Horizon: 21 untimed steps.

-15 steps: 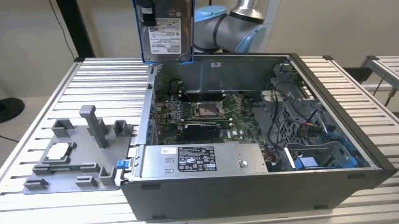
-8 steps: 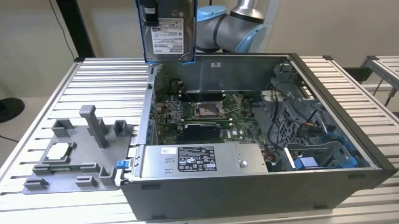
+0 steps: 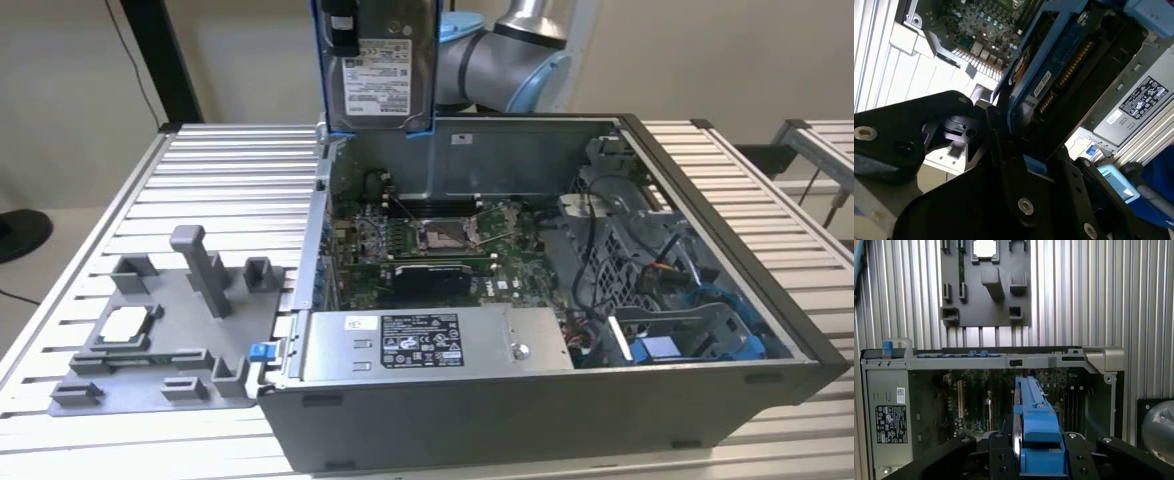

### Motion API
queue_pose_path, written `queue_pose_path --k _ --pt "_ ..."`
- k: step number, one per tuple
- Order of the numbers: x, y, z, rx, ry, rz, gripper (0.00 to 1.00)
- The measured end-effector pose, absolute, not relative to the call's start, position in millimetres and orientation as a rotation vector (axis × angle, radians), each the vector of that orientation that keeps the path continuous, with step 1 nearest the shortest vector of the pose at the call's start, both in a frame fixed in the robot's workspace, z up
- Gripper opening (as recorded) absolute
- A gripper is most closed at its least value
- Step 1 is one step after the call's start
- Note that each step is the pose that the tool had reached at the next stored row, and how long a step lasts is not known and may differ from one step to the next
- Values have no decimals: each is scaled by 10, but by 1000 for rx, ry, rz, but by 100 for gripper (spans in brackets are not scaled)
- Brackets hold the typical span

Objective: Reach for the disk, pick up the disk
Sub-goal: 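Pick up the disk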

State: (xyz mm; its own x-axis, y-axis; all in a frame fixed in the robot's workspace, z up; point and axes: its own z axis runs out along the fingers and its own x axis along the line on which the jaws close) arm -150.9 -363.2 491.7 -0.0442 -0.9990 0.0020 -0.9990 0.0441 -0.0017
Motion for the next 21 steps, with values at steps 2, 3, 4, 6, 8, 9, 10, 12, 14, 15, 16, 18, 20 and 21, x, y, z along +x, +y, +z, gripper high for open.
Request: queue_pose_path --k 2,3,4,6,8,9,10,12,14,15,16,18,20,21 --pt "-1456 -3631 4917 2172 -2270 4 0" --pt "-1425 -3631 4917 2172 -2270 4 0" --pt "-1393 -3631 4917 2172 -2270 4 0" --pt "-1330 -3631 4917 2172 -2270 4 0" --pt "-1264 -3631 4917 2171 -2270 4 0" --pt "-1227 -3632 4917 2172 -2270 4 0" --pt "-1194 -3632 4917 2172 -2270 4 0" --pt "-1131 -3632 4917 2172 -2270 4 0" --pt "-1089 -3631 4917 2172 -2270 4 0" --pt "-1075 -3632 4917 2172 -2270 4 0" --pt "-1057 -3632 4917 2172 -2270 4 0" --pt "-1017 -3631 4917 2172 -2270 4 0" --pt "-961 -3631 4917 2172 -2270 4 0" --pt "-933 -3631 4917 2172 -2270 4 0"
